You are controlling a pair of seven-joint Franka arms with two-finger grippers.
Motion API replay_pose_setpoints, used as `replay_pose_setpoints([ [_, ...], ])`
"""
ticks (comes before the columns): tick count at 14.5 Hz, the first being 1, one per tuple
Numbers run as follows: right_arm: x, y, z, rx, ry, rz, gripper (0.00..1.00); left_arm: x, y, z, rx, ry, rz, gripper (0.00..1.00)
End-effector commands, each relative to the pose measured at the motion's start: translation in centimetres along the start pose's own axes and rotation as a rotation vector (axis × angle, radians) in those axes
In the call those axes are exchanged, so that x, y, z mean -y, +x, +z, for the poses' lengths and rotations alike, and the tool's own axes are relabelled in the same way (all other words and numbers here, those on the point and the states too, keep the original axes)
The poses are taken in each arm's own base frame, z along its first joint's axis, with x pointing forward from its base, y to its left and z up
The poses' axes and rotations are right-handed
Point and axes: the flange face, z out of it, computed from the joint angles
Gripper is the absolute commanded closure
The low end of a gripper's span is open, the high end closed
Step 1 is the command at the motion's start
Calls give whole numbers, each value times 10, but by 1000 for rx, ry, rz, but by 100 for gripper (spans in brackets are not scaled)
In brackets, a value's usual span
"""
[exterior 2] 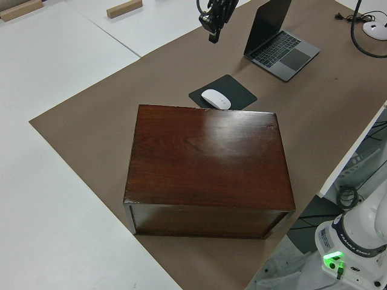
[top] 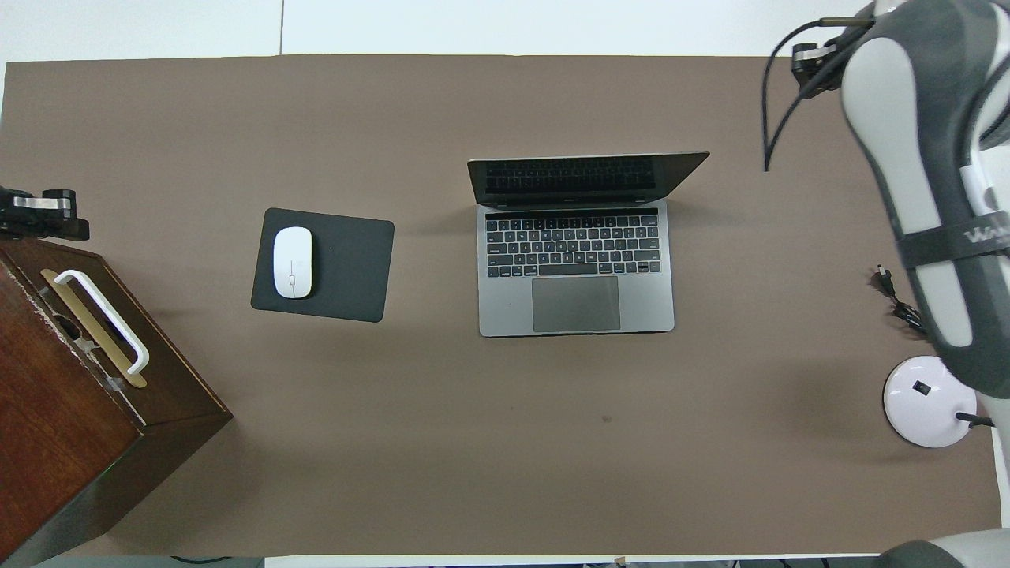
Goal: Close laptop with both arms
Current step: 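Reach the right gripper to the laptop lid while the left gripper advances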
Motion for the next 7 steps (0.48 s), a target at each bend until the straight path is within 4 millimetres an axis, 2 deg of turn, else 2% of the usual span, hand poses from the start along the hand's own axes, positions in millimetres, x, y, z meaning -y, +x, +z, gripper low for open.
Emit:
replay_pose_setpoints([
  [1,21,-6,-1,-1,-39,56,100,-7,-8,2,-8,-14,16,100],
  [2,24,-6,3,-5,-45,69,100,-16,-10,6,-5,-16,23,100],
  [3,39,-8,5,-24,-39,75,100,-22,-14,6,-11,-21,33,100],
  [5,58,-13,14,-30,-57,85,100,-41,-23,21,-30,-56,52,100],
  [7,77,-19,14,-37,-56,89,100,-63,-35,39,-65,-71,62,100],
])
